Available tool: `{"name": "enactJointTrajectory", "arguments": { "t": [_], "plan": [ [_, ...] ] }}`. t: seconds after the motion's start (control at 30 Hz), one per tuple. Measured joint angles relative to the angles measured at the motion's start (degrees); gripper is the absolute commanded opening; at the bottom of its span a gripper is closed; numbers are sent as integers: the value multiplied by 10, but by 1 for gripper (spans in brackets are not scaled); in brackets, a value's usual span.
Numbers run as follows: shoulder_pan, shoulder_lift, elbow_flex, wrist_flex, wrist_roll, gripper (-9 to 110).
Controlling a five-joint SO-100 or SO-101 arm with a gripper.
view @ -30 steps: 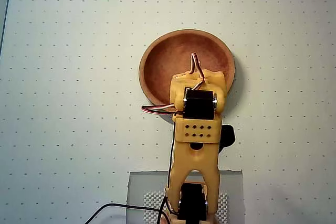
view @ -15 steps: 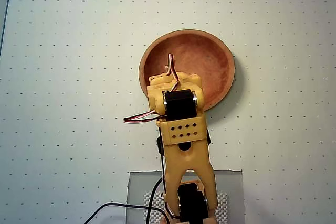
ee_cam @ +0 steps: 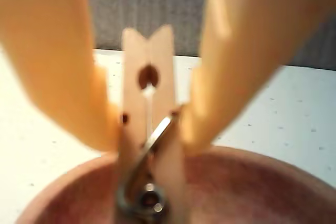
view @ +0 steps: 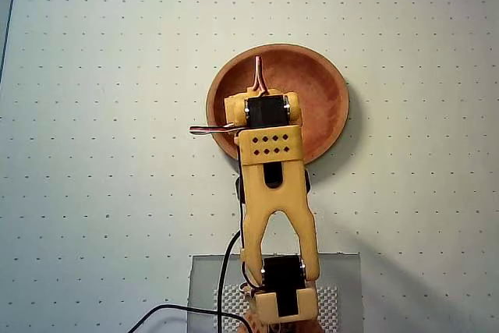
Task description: Grasp a clothespin and put it in the bowl.
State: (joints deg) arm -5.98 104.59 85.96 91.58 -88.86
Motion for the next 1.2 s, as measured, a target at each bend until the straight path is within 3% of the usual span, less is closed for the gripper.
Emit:
{"name": "enactJointTrajectory", "arguments": {
  "t": [0.63,1.2],
  "plan": [
    [98,-91,0,-65,-23,-3],
    [82,-182,-6,-80,-23,-3]
  ]
}}
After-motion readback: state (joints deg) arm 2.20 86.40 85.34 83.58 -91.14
